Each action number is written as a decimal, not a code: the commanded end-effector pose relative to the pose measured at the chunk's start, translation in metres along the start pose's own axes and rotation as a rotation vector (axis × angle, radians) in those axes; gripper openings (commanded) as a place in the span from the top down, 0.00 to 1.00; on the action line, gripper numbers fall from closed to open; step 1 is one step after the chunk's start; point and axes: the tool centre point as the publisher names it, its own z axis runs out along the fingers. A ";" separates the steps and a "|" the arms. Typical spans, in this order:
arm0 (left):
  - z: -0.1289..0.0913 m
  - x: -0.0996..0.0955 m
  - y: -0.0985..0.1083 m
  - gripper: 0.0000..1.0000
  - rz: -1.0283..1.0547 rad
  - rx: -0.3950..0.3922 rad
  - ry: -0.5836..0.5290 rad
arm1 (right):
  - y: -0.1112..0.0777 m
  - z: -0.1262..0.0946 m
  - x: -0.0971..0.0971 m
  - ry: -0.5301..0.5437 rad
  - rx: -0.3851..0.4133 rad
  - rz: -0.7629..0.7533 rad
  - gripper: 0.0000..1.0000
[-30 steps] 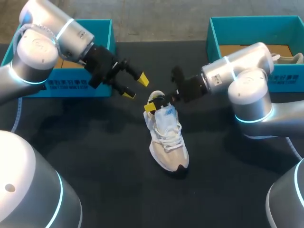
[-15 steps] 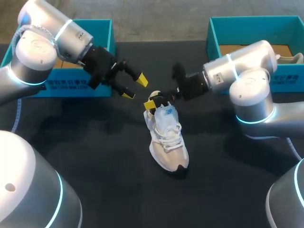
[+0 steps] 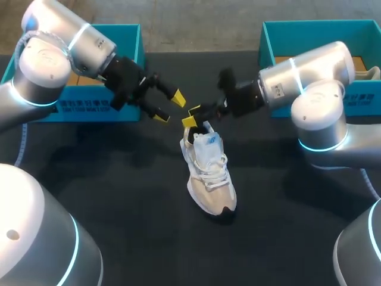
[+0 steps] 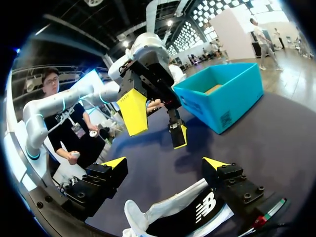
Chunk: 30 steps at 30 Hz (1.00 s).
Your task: Take the shoe out of the shoebox, open the shoe tongue, remove and reinsert the insole, then place the shoe into the shoebox
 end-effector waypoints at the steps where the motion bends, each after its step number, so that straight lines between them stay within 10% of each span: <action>1: -0.015 -0.004 -0.006 0.00 0.013 -0.003 0.000 | 0.007 -0.005 0.005 -0.019 -0.005 0.001 0.00; 4: -0.027 -0.005 -0.009 0.00 0.020 -0.008 -0.001 | 0.008 -0.011 0.003 -0.050 -0.011 0.010 0.52; 10: -0.047 -0.007 -0.014 0.00 0.043 0.004 0.007 | 0.010 -0.021 0.004 -0.108 -0.019 0.033 1.00; 30: -0.088 -0.011 -0.030 0.00 0.087 0.034 0.011 | 0.017 -0.045 0.014 -0.325 0.138 0.118 1.00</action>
